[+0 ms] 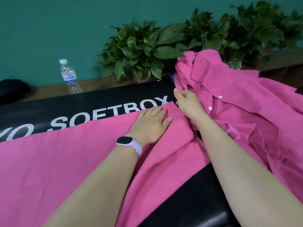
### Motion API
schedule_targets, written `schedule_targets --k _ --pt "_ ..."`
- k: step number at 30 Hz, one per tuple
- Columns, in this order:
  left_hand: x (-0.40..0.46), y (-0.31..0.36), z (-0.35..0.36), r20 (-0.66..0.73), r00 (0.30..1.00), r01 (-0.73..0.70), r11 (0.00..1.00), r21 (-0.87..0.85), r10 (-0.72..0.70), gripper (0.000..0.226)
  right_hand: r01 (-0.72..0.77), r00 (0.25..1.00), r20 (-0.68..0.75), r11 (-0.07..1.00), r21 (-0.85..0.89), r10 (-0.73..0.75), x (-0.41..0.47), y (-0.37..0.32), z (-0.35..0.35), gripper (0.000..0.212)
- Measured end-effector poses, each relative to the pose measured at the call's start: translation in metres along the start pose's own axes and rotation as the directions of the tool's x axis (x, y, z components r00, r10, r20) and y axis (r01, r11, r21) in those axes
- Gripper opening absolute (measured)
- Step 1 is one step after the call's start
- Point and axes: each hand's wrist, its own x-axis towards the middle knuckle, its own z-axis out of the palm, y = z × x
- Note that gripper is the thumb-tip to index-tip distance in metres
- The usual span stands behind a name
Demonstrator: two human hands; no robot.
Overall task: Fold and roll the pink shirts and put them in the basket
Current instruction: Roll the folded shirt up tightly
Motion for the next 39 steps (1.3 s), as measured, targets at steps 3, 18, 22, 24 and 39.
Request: schedule_targets --k 3,18,22,24,39 --pt "0.004 -0.006 0.006 0.030 0.999 0.018 0.999 -0.031 -0.017 0.061 -0.095 0.990 0.112 0.992 0.084 0.086 -0.005 -0.007 -0.003 0.047" --pt "0.003 -0.007 -0.002 0.081 0.996 0.030 0.997 -0.072 -0.024 0.056 -0.285 0.898 0.418 0.902 0.324 0.134 -0.136 0.005 -0.091 0.037" --pt "0.003 -0.006 -0.002 0.067 0.998 0.026 0.998 -0.056 -0.022 0.056 -0.171 0.929 0.368 0.844 0.509 -0.034 -0.147 0.004 -0.103 0.034" --pt "0.004 -0.006 -0.001 0.060 0.998 0.025 0.999 -0.046 -0.023 0.056 -0.154 0.921 0.383 0.834 0.529 -0.072 -0.153 0.003 -0.105 0.039" --pt "-0.005 0.012 -0.006 0.087 0.996 0.008 0.998 0.062 -0.013 0.089 -0.301 0.923 0.298 0.938 0.171 0.242 -0.195 0.021 -0.133 0.035"
